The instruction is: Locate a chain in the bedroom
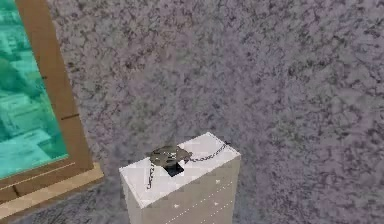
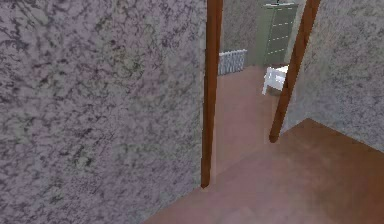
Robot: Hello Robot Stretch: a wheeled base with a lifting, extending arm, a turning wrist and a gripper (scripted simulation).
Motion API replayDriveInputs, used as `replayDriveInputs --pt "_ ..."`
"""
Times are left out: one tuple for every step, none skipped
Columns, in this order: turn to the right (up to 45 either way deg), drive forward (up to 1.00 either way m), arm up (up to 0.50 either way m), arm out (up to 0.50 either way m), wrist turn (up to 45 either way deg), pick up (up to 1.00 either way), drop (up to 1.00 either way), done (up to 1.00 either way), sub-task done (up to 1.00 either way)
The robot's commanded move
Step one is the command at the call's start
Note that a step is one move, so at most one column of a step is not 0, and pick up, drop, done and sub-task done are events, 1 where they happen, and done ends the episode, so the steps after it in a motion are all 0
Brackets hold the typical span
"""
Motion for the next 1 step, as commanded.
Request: replayDriveInputs --pt "0.0 0.00 0.00 0.00 0.0 0.00 0.00 1.00 0.00"
